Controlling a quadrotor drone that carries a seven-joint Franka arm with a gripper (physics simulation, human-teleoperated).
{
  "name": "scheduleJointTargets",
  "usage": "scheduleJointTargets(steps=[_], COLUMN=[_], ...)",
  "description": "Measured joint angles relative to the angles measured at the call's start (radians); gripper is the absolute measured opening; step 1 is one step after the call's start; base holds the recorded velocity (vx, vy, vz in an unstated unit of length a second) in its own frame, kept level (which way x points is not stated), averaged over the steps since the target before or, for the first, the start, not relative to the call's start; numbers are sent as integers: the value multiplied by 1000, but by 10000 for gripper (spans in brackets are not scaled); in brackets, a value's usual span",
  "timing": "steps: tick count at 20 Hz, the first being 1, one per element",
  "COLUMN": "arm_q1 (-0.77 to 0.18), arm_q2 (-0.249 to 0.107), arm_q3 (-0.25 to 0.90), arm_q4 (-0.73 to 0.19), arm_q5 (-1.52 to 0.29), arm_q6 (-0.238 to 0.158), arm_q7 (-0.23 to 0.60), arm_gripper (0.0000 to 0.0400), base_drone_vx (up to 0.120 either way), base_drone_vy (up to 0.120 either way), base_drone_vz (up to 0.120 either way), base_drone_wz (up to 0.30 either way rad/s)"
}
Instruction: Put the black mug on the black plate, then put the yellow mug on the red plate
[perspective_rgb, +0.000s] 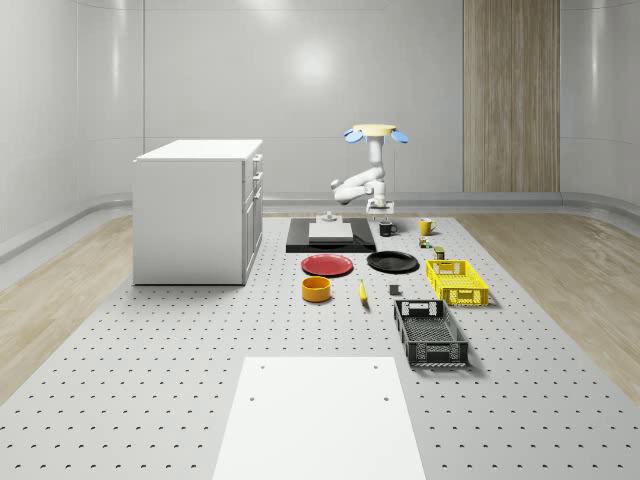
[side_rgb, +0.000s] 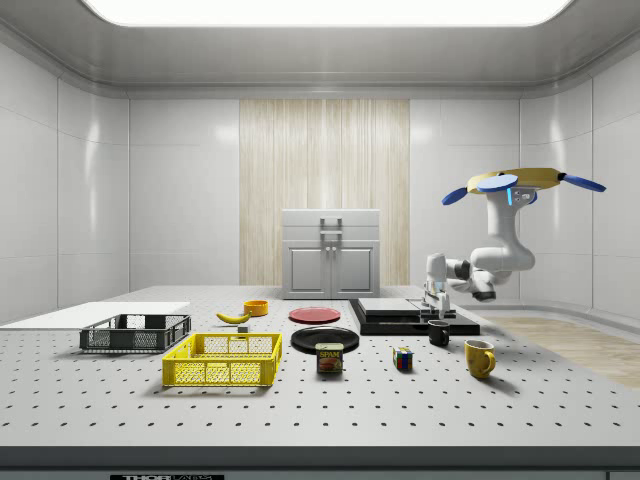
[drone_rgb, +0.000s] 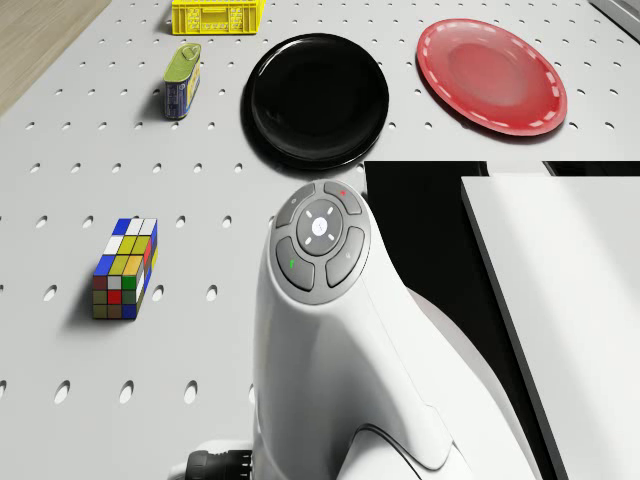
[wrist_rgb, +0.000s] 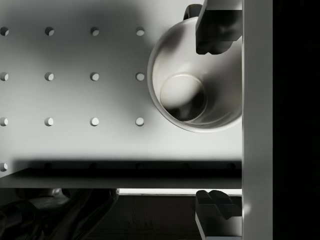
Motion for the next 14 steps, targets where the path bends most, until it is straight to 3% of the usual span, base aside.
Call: scheduleJointTargets(steps=[7,14], arm_q1=[0,-36], arm_q2=[-54,-74], arm_q3=[-58,-56], arm_q4=[14,48], arm_q5=[-46,-46], arm_q6=[70,103], arm_q7=[-3,2], arm_gripper=[400,400], base_drone_vx=[0,0], base_drone_vy=[0,0], base_drone_vz=[0,0], base_drone_wz=[0,0])
